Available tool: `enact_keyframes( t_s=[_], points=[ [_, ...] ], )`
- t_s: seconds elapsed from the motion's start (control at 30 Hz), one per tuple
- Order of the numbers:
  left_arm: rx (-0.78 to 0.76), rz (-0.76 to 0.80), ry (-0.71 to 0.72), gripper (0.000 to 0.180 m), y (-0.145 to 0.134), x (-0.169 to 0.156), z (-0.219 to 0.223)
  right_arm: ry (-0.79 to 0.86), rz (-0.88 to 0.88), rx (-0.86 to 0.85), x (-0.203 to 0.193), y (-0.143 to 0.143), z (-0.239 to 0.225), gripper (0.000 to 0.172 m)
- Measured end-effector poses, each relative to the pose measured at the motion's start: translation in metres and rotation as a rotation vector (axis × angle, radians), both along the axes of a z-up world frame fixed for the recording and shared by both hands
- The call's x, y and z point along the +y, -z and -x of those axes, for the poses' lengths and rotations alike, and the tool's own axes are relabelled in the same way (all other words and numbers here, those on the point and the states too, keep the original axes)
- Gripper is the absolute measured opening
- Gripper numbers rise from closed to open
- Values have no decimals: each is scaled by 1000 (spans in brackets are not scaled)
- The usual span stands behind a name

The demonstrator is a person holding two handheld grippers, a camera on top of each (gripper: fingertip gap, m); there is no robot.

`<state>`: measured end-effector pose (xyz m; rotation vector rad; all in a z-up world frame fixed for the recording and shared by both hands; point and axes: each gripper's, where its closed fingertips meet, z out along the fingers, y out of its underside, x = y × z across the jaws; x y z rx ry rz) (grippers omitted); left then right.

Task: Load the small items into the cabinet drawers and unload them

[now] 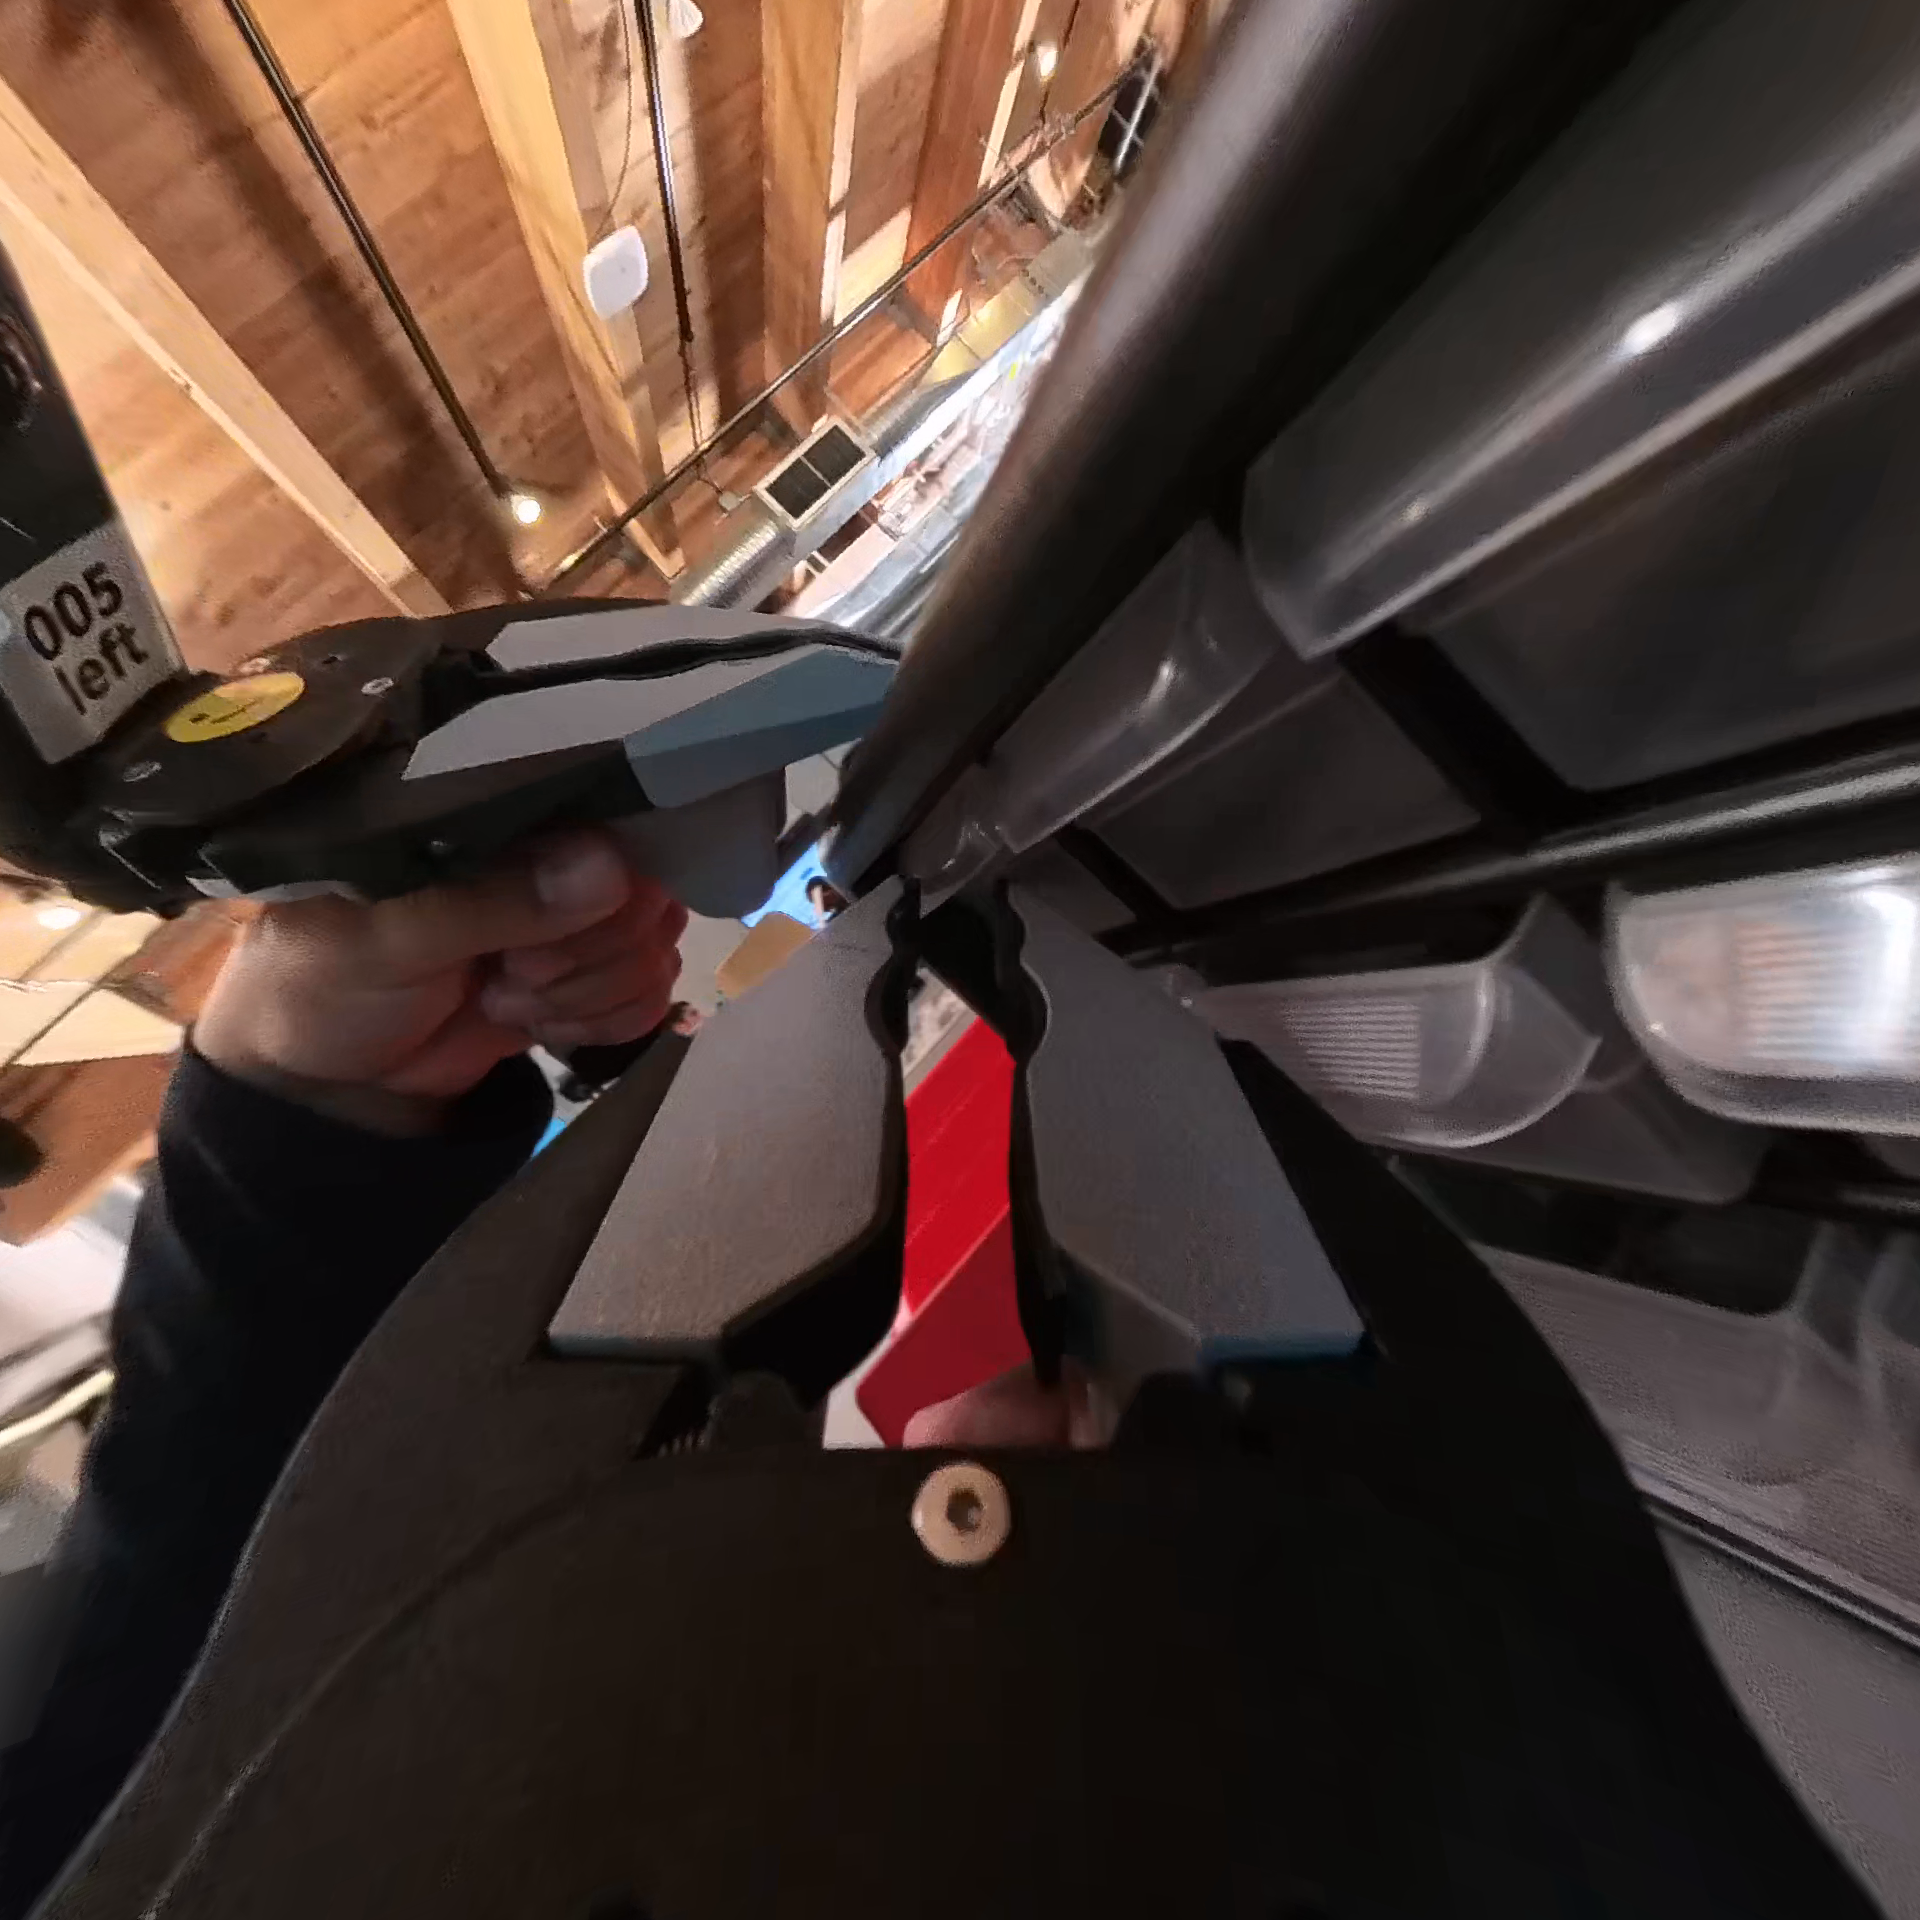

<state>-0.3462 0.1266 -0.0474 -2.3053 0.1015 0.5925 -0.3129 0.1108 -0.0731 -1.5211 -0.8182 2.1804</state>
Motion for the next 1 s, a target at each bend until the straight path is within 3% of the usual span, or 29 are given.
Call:
enact_keyframes(
  t_s=[0.47, 0.83, 1.0],
  points=[
    [-35, -11, -17, 0, 0, 0, 1, 28, 31, 46, 1, -5, -4, 3],
    [-74, -36, -10, 0, -1, 0, 0, -37, -11, 100, -32, -5, -64, 5],
    [-206, -225, 35, 0, -19, -29, 9, -55, -33, 86, -33, -5, -65, 10]
  ],
)
